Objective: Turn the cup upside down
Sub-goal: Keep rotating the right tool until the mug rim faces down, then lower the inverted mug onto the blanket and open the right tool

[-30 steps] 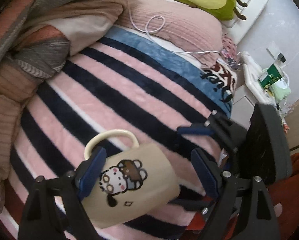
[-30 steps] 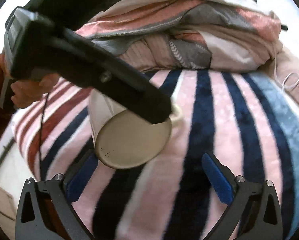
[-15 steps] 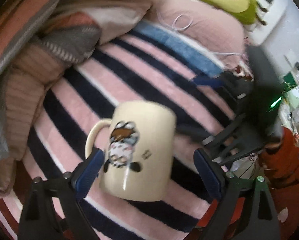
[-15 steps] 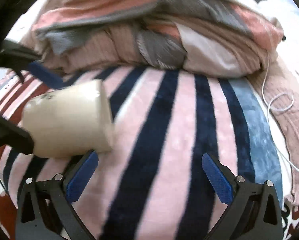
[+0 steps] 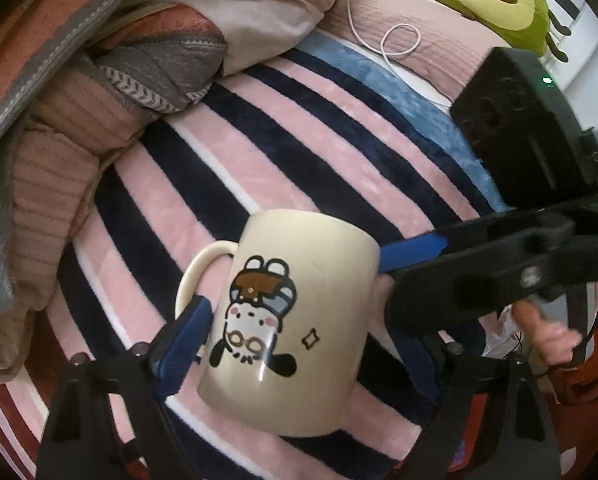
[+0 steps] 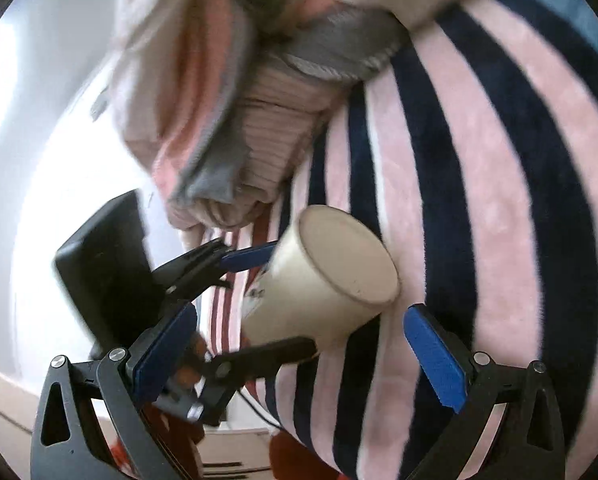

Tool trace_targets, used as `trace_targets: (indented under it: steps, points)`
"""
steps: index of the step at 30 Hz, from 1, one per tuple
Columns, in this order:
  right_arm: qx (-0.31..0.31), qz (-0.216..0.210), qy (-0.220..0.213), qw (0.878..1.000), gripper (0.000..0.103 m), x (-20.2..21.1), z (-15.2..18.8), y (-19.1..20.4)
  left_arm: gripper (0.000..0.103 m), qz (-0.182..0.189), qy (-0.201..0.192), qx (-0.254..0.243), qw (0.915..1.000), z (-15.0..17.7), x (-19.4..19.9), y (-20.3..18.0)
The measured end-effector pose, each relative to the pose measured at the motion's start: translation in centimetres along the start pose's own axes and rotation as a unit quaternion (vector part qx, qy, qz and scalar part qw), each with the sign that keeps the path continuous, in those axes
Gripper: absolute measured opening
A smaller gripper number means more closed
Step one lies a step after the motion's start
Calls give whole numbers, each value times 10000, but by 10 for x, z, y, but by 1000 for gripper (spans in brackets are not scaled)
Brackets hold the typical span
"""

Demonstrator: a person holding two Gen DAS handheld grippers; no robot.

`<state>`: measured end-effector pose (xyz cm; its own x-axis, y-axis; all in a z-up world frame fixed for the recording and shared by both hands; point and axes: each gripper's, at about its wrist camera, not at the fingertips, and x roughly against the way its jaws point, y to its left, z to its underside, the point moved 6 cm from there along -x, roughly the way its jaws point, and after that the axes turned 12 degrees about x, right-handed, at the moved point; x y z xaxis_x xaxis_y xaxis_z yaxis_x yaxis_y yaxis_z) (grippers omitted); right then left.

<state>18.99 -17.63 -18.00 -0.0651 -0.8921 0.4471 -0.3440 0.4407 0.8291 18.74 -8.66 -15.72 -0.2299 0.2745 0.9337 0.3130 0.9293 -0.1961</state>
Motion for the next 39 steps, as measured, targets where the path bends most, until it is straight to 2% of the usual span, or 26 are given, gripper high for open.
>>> trace_targets:
  steps: [3, 7, 11, 15, 18, 21, 27, 33, 35, 39]
  points:
    - [-163, 139, 43, 9998, 103, -17, -3, -3, 82, -12, 1, 2, 10000, -1, -5, 0]
    - [-441, 612, -121, 9971, 103, -28, -10, -6, 82, 17, -66, -36, 10000, 0, -8, -1]
    - [-411, 1203, -144, 9918, 103, -42, -14, -2, 82, 72, -251, 35, 9997, 3, -6, 1]
    - [-259, 1416, -367, 9889, 93, -41, -14, 6, 82, 389, -577, 307, 9971, 10, 5, 9]
    - [154, 1559, -418, 9868, 93, -37, -12, 17, 82, 636, -834, 506, 9932, 18, 16, 14]
    - [862, 1856, -399, 9780, 92, -40, -9, 37, 82, 718, -1042, 519, 9906, 30, 27, 16]
    - [2410, 2260, -285, 9434, 84, -49, 7, 92, 83, 840, -1375, 735, 9842, 66, 48, 25]
    - [3532, 2010, 175, 9136, 81, -66, 36, 138, 85, 869, -1611, 1023, 9778, 100, 53, 39]
    - [3747, 2094, 270, 9028, 77, -72, 46, 144, 85, 840, -1744, 1068, 9752, 103, 53, 39]
    - [3752, 2180, 319, 9004, 73, -75, 50, 142, 85, 824, -1850, 1151, 9725, 104, 53, 40]
